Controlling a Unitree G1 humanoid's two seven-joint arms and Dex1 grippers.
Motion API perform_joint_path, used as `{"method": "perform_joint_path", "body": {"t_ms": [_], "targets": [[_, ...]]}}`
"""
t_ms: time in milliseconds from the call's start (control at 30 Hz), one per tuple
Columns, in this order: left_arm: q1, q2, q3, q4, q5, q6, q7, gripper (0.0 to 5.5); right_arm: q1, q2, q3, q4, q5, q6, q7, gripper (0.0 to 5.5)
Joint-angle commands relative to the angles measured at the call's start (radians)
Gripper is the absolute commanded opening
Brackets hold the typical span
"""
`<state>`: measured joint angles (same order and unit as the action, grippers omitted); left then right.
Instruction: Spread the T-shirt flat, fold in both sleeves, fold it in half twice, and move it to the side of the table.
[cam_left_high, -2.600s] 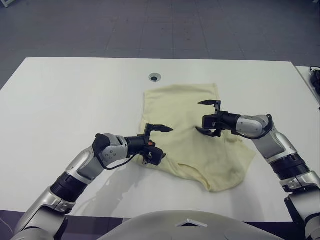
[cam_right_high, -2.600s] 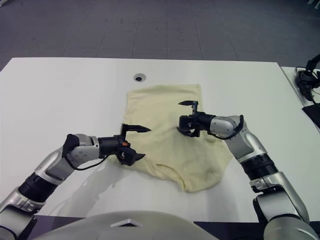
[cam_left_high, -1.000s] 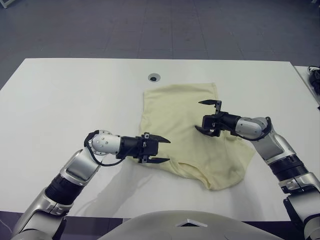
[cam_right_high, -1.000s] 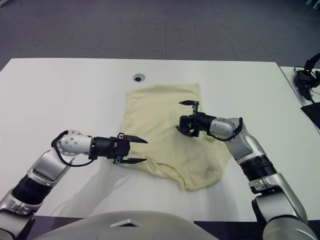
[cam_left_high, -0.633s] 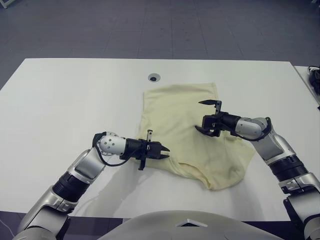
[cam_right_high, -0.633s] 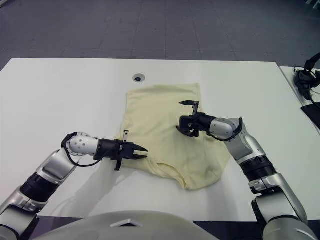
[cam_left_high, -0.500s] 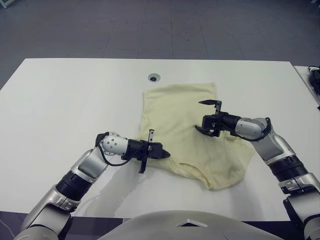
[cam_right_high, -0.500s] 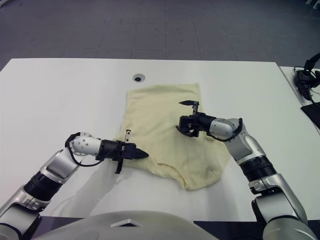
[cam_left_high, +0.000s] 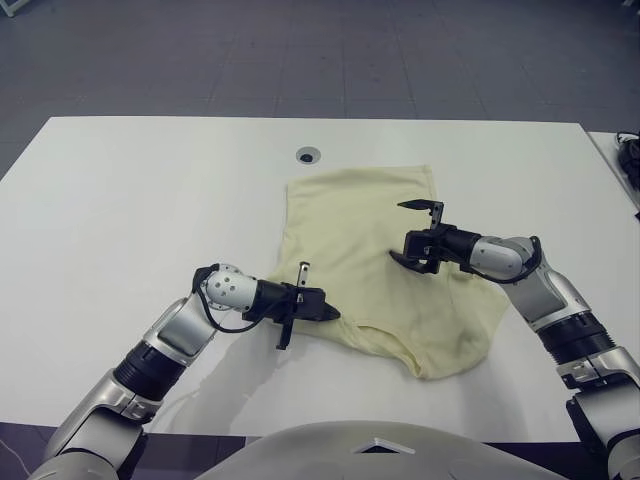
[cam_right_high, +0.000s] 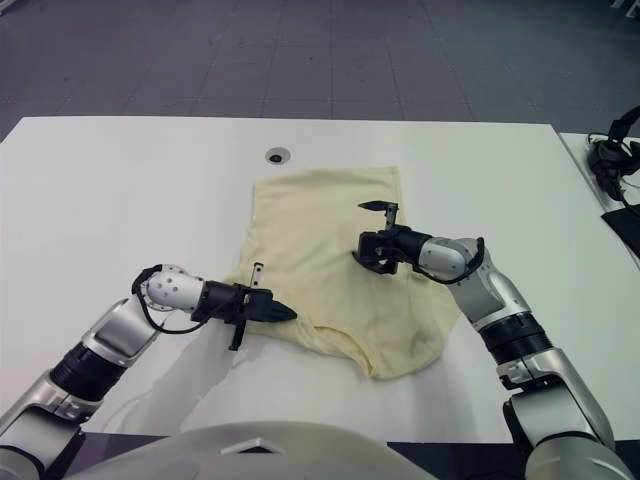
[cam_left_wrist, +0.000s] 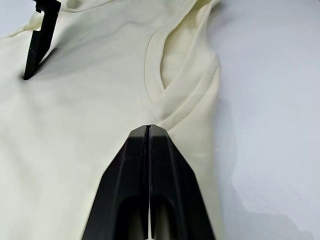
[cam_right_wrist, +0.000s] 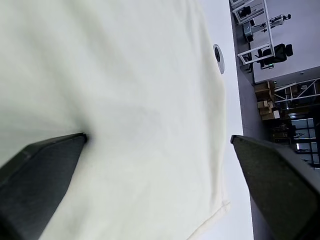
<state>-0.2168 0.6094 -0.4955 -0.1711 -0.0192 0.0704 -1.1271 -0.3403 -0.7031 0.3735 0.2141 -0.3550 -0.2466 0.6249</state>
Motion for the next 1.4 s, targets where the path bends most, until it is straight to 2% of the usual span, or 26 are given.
{"method": "perform_joint_path", "body": {"t_ms": [33,367,933,1400], "targets": [[-0.005,0.017,0.04,-0.044,-0.031,0.014,-0.006,0.02,0.068,0.007,0.057,0.052,-0.056,0.03,0.04,5.4],[0.03,0.058,0.086,-0.116,-0.089,0.042,-0.022,0.02,0.064,0.008,0.058,0.058,-0.056,0.029,0.04,5.4],[-0.021,-0.009,0.009,-0.012,0.018,-0.012,0.012,2.66,0.073,0.008,0.061,0.055,-0.058,0.026,0.035,5.4],[-0.014,-0.01,-0.037,0.023,0.039,-0.021,-0.009,0.33,0.077,0.01,0.058,0.051,-0.058,0.027,0.024,5.4]]}}
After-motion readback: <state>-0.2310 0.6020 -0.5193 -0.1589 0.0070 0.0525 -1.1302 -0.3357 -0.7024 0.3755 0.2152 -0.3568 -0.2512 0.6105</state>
